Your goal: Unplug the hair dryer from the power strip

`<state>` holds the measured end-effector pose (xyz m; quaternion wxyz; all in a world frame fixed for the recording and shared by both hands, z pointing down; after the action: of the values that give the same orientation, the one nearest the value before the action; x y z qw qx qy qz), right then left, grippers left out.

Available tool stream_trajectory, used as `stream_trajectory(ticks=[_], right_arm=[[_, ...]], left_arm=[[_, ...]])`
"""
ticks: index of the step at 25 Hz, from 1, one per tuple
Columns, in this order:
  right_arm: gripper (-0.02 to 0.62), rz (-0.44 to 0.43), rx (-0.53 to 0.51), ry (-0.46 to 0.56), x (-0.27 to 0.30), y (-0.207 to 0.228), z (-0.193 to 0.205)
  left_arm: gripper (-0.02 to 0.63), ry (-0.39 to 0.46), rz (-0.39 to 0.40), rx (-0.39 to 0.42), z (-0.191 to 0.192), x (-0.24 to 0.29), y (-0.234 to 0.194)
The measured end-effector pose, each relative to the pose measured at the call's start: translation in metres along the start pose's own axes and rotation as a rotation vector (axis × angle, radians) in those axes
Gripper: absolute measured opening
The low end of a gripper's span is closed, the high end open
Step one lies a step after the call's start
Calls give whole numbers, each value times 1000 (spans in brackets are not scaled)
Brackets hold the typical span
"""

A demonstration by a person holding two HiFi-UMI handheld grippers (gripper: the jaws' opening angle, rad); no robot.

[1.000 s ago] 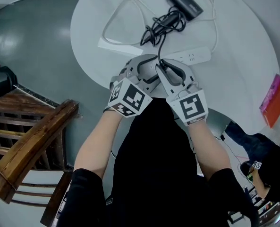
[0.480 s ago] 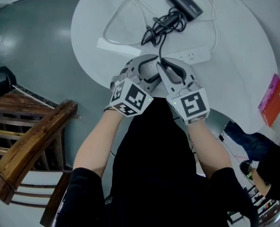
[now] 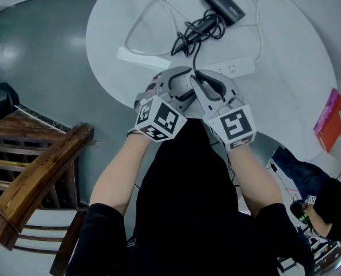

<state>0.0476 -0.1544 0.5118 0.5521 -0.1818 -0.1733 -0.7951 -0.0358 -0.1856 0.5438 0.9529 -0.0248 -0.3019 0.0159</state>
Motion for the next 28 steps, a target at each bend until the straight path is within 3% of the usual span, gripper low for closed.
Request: stream_trajectory(ticks=[21, 28], right_arm=[[64, -11, 33, 13, -9, 3, -3], [64, -13, 39, -14, -5, 5, -2]], left_arm=[[239, 17, -17, -2, 0, 0, 1], [238, -42, -3, 42, 1, 5, 4]])
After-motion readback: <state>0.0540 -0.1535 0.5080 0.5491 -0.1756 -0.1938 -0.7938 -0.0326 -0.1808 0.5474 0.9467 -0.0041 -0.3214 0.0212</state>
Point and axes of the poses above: the fingertips, and each gripper's own axes: x forward along the fingers, y to its right, z out of its underside, the point moved 8 cm from there along -x, backward along the fingers, and after that the axes turned 9 degrees about z, right-handed, at the moved point
